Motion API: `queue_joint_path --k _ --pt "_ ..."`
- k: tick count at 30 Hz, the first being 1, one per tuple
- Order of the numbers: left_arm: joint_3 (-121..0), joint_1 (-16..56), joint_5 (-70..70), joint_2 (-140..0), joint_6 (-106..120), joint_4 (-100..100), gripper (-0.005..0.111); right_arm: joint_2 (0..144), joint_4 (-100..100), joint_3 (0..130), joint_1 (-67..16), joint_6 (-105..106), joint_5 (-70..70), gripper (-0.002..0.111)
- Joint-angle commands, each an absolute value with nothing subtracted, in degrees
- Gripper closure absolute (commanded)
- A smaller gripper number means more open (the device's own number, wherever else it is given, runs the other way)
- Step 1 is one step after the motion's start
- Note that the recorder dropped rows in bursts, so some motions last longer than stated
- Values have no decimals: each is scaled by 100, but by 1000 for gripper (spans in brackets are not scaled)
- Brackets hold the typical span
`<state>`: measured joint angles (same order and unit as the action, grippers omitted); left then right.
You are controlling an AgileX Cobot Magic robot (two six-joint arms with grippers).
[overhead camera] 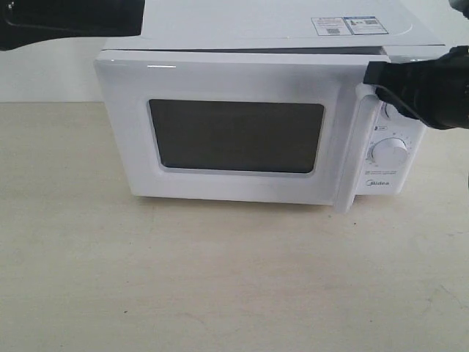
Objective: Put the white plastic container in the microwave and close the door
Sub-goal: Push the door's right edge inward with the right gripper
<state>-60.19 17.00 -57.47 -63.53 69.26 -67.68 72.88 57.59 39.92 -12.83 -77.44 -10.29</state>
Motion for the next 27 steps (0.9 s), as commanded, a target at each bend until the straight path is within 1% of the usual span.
queue_joint_path --k 1,15,22,27 --pt "-6053 1722 -5714 -6315 6883 -6795 102 7264 5611 4125 -1317 -7523 -1450 108" --pt "-6053 1722 -5714 -6315 6883 -6795 102 7264 5507 4125 -1317 -7281 -1265 108" --pt "-6053 1722 -5714 -6315 6883 -6795 102 7264 4203 4125 -1317 -6069 -1255 108" --pt "-6053 1722 -5714 -6315 6883 -6795 102 7269 4118 4125 -1317 -5968 -1254 108"
